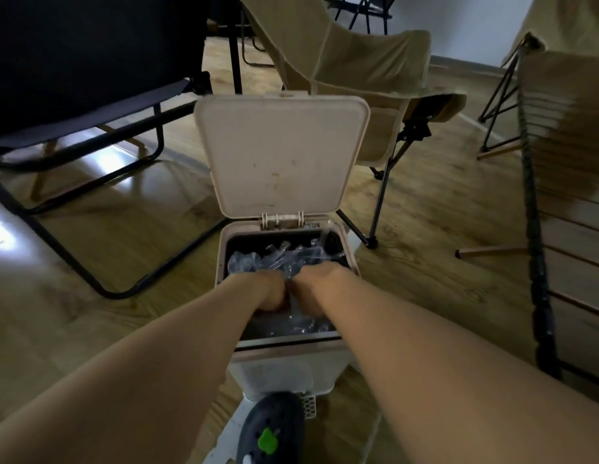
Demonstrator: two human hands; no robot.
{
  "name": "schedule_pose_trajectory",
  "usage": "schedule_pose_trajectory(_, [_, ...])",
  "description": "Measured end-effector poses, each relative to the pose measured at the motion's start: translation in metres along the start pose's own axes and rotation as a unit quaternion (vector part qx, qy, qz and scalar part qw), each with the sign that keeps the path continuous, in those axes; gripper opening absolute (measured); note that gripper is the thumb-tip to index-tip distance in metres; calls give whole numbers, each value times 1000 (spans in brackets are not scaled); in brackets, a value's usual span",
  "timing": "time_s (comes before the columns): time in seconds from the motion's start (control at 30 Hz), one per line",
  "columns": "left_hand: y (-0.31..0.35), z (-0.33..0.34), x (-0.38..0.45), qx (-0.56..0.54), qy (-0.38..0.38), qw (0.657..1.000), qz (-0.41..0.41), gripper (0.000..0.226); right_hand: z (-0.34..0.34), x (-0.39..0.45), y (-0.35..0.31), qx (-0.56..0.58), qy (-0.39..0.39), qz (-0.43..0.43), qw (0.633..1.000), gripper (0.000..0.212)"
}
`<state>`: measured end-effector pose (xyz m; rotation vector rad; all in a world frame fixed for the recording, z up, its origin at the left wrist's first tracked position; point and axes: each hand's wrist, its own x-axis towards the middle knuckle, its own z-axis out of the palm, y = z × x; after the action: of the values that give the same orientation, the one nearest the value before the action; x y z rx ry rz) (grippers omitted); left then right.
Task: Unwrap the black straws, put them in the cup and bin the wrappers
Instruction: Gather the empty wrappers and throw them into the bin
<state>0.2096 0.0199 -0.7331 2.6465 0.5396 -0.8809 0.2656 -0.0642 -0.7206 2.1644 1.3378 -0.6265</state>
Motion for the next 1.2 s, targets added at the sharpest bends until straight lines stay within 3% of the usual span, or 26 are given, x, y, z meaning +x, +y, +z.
schedule_pose_trajectory(0.17, [-5,-42,-35,-43,82,996,17,24,-27,-45,13,111,108,21,988,34])
schedule_pose_trajectory(0.23, [-6,-47,-53,-45,106,993,12,25,-34,-66,14,115,113,24,987,37])
schedule_pose_trajectory(0.43, [-4,-65,-120,-7,232,973,-4,32,-54,-127,16,133,166,51,976,16])
schedule_pose_trajectory(0.53, [-7,-78,-151,-38,234,972,9,34,-65,-162,19,147,192,65,968,2])
schedule_pose_trajectory(0.63, [-2,-90,-180,18,245,969,30,33,-73,-194,23,153,189,81,967,17])
schedule_pose_trajectory(0.8, [18,-113,-226,21,390,919,56,45,-79,-240,26,169,202,105,959,30])
schedule_pose_trajectory(1.0, [30,-125,-237,28,374,924,66,72,-83,-264,28,156,220,132,954,24])
schedule_pose_trajectory(1.2, [37,-143,-180,60,298,952,24,72,-85,-242,40,142,275,147,939,24])
